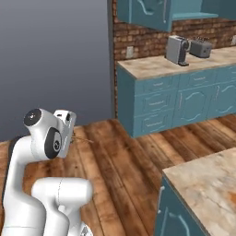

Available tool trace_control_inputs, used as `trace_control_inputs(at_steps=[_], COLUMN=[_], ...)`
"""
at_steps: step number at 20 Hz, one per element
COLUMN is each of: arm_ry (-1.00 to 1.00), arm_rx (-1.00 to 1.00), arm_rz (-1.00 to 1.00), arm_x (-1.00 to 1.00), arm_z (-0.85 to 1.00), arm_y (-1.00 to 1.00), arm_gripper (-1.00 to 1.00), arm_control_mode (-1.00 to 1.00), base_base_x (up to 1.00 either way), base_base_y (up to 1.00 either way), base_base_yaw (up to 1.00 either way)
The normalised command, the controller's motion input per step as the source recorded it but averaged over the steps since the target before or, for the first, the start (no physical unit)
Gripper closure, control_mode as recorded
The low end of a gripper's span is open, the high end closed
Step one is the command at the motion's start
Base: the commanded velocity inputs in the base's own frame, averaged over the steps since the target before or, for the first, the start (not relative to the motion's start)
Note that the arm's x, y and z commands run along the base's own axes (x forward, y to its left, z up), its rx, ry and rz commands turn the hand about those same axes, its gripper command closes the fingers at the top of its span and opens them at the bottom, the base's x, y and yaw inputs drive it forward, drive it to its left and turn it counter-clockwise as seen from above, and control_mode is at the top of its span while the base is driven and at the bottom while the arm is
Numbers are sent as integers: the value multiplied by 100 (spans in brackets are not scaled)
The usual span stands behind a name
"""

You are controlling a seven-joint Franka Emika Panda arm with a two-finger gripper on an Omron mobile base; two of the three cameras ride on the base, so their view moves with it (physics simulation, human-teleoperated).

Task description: Organize the utensils by type. Pick up the wooden spoons from the counter and place them in the open cabinet. Then pick up the metallic utensils from the counter and place them in the open drawer.

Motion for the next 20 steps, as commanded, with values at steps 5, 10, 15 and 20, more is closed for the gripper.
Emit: trace_control_inputs(at_steps=[5,10,15,20], arm_ry=[0,0,0,0], arm_rx=[0,0,0,0], arm_rz=[0,0,0,0], arm_x=[0,0,0,0], arm_z=[0,0,0,0], arm_y=[0,0,0,0], arm_gripper=[100,100,100,100], arm_control_mode=[100,100,100,100], base_base_x=[81,67,41,38], base_base_y=[-10,-4,2,21], base_base_yaw=[-38,-45,-49,-50])
